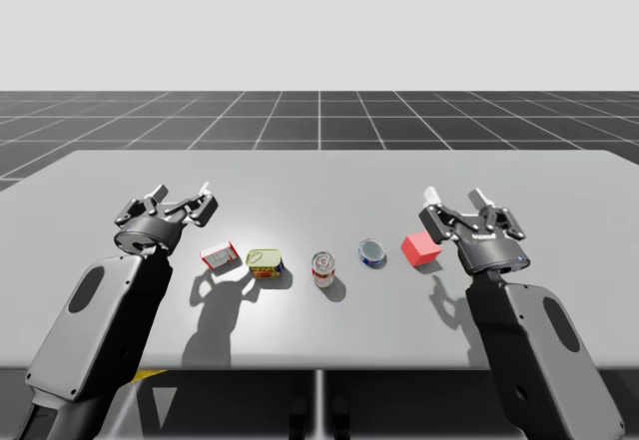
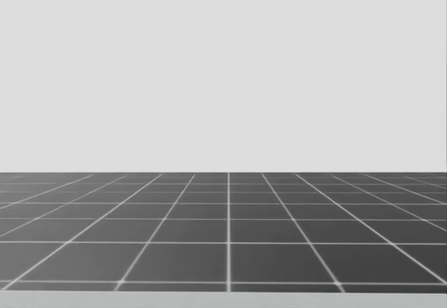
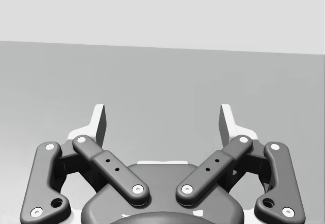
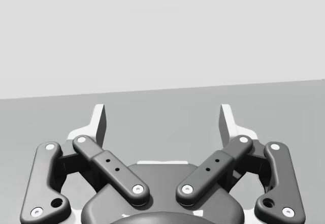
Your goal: Find the red cube and pick it up.
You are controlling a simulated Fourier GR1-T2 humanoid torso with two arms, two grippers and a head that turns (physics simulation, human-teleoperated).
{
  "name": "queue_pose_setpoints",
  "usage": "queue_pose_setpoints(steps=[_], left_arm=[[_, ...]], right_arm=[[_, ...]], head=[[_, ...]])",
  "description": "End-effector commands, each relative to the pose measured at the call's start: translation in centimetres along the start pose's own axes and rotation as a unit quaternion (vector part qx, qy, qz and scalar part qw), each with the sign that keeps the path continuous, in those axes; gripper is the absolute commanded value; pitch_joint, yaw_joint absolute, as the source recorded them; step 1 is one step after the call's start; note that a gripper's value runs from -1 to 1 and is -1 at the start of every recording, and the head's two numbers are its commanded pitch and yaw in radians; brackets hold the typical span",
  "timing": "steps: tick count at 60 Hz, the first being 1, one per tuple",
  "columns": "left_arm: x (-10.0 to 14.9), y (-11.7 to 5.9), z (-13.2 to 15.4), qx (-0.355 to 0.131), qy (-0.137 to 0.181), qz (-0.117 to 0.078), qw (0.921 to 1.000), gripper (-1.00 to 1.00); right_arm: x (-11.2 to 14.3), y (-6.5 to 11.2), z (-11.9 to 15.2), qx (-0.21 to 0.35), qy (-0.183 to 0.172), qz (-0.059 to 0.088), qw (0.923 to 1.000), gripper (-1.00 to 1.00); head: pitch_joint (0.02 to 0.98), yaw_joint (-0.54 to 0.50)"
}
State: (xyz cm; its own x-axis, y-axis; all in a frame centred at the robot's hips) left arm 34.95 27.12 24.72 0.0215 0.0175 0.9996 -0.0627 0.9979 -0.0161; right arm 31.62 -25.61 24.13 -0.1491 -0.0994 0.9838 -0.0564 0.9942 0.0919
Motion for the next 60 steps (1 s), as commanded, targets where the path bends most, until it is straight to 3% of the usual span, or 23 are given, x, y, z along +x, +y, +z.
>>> queue_pose_setpoints(steps=[1,3,6,8,11,38,43,60], left_arm=[[-0.02,-0.02,0.02,0.0,0.001,-0.002,1.0,-1.0],[-0.03,-0.03,0.02,0.0,0.001,-0.002,1.0,-1.0],[-0.02,-0.02,0.03,-0.001,0.001,-0.001,1.0,-1.0],[-0.03,-0.04,0.05,-0.001,0.001,-0.002,1.0,-1.0],[-0.04,-0.04,0.04,-0.001,0.001,-0.002,1.0,-1.0],[-0.19,-0.06,-0.06,0.004,0.003,-0.005,1.0,-1.0],[-0.16,-0.05,-0.07,0.003,0.002,-0.005,1.0,-1.0],[-0.12,-0.14,-0.11,-0.004,-0.001,-0.005,1.0,-1.0]], right_arm=[[-0.27,-0.05,-0.03,-0.022,-0.021,0.003,0.9995,-1.0],[-0.3,-0.01,-0.02,-0.009,-0.017,0.008,0.9998,-1.0],[-0.23,0.06,-0.07,-0.002,-0.013,-0.004,0.9999,-1.0],[-0.18,0.11,-0.1,0.004,-0.003,0.001,1.0,-1.0],[-0.15,0.07,-0.09,0.005,0.002,-0.006,1.0,-1.0],[-0.39,0.01,-0.4,-0.001,0.013,-0.005,0.9999,-1.0],[-0.42,0.04,-0.42,0.0,0.015,-0.003,0.9999,-1.0],[-0.44,0.15,-0.37,0.001,0.019,0.0,0.9998,-1.0]], head=[[0.051,0.02],[0.055,0.02],[0.063,0.02],[0.079,0.02],[0.097,0.02],[0.507,0.0],[0.584,-0.04],[0.695,-0.23]])
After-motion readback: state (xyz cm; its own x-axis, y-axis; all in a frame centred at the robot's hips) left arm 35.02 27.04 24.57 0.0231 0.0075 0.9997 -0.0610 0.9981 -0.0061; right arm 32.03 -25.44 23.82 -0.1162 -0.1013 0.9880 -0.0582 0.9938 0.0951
